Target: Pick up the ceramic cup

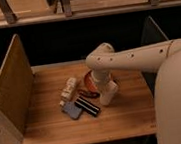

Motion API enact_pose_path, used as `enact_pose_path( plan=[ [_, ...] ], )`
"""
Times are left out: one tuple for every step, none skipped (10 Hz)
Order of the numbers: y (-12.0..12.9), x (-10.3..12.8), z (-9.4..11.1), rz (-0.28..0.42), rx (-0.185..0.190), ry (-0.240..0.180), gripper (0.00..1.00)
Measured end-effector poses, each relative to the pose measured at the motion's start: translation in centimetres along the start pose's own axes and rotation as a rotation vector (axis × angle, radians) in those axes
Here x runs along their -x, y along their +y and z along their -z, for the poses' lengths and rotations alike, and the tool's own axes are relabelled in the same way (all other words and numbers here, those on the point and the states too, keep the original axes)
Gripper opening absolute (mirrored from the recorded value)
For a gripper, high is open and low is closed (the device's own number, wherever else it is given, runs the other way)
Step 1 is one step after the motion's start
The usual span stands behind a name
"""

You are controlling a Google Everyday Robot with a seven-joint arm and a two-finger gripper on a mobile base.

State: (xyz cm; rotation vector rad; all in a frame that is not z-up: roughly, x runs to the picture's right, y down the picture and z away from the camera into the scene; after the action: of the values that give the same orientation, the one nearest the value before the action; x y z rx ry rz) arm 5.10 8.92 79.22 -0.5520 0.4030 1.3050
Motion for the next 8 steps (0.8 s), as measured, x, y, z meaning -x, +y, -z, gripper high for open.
enact_pose_path(
  plan=[
    [-0.07,0.06,-0.33,-0.005,0.004,0.008,0.52],
    [-0.18,0.09,-0.52,-0.009,0.006,0.014,0.6],
    [-0.3,0.19,-0.64,-0.012,0.007,0.018,0.68],
    [-0.4,0.37,-0.61,-0.013,0.005,0.019,0.71],
    [-0.46,0.48,-0.57,-0.013,0.004,0.018,0.71],
    [-0.45,0.61,-0.46,-0.011,0.001,0.017,0.71],
    [-0.38,0.72,-0.45,-0.008,-0.001,0.016,0.71],
    [-0.32,0.77,-0.45,-0.007,-0.001,0.016,0.71]
  ],
)
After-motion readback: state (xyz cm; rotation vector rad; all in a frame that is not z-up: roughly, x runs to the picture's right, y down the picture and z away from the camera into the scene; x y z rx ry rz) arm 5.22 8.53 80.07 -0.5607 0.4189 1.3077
